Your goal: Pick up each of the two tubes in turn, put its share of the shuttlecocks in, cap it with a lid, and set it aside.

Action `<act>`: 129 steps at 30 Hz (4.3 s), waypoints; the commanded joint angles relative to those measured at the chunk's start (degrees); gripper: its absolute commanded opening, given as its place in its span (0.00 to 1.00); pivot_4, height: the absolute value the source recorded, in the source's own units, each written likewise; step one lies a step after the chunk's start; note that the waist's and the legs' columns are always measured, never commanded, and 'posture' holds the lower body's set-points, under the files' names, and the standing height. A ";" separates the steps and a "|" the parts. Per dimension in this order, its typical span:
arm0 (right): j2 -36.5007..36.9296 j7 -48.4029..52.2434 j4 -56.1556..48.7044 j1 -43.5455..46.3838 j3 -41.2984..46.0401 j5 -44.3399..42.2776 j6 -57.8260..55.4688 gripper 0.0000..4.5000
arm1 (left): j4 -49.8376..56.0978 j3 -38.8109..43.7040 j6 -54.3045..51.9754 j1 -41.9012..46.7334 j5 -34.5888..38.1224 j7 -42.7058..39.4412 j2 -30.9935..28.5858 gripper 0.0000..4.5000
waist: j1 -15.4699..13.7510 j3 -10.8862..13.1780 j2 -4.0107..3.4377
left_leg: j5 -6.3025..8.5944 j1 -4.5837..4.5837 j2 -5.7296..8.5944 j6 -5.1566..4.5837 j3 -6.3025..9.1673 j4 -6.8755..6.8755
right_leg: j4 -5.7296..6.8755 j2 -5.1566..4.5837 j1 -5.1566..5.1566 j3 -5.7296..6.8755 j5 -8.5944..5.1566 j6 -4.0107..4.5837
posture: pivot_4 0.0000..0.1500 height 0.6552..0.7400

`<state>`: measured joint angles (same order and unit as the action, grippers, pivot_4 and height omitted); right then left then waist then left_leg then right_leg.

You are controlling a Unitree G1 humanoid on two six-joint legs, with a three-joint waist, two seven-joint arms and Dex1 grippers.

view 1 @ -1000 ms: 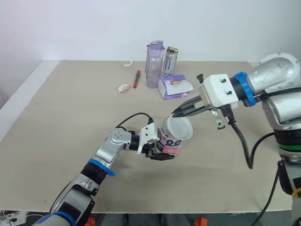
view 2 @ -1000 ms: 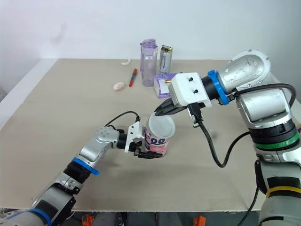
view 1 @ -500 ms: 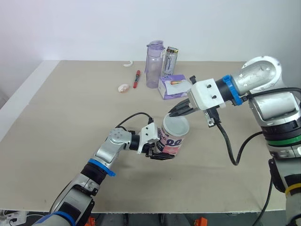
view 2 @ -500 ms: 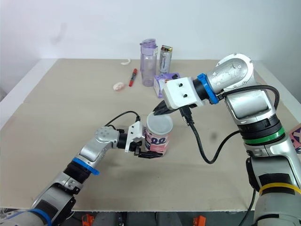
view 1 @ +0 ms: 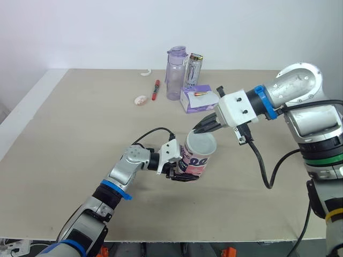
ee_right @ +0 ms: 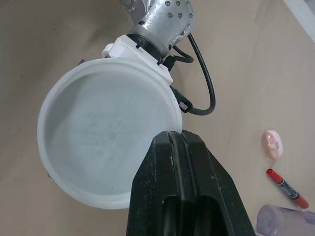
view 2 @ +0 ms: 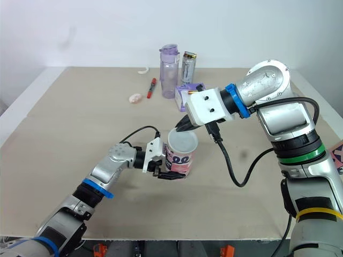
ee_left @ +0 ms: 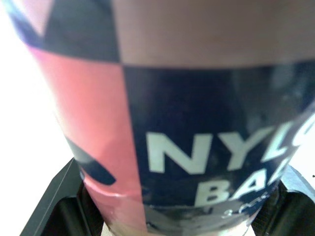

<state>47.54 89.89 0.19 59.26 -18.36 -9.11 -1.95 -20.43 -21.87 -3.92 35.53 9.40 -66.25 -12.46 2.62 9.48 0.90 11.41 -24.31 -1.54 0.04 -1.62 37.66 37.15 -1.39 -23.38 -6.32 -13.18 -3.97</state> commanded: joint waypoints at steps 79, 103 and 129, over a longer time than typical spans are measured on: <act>-11.48 -17.77 -10.43 -53.02 27.78 -16.04 -10.99 0.99 | 13.14 5.98 -0.71 -3.20 7.28 -5.72 -7.49 1.00 | -0.46 -0.18 0.35 | 0.21 -0.70 -0.20 0.20 0.24 -0.20 | -0.11 -0.57 -0.82 1.42 -0.03 -0.09 | 1.00 1.00; -22.72 -25.34 -4.30 -46.07 12.48 -9.67 -1.93 0.99 | 25.75 13.52 -2.02 -16.18 10.01 -3.00 -18.52 1.00 | -1.27 -0.15 0.34 | 0.19 -0.66 -0.33 0.23 0.24 -0.19 | -0.02 -0.50 -0.80 1.49 0.02 -0.09 | 1.00 1.00; -28.40 -26.16 6.53 -38.53 7.19 -6.41 4.02 0.99 | 25.96 13.76 -2.28 -18.75 11.32 -1.53 -18.54 1.00 | -1.24 -0.15 0.34 | 0.16 -0.48 -0.88 0.29 0.10 -0.13 | 0.03 0.01 -0.78 1.45 0.24 0.31 | 1.00 1.00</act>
<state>19.03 63.50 7.11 19.56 -11.65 -14.89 1.24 5.08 -8.91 -6.77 16.63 20.27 -67.81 -30.58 1.38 9.32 1.25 11.57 -24.77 -2.45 0.33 -1.53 37.52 37.18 -1.34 -24.15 -4.87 -12.94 -3.64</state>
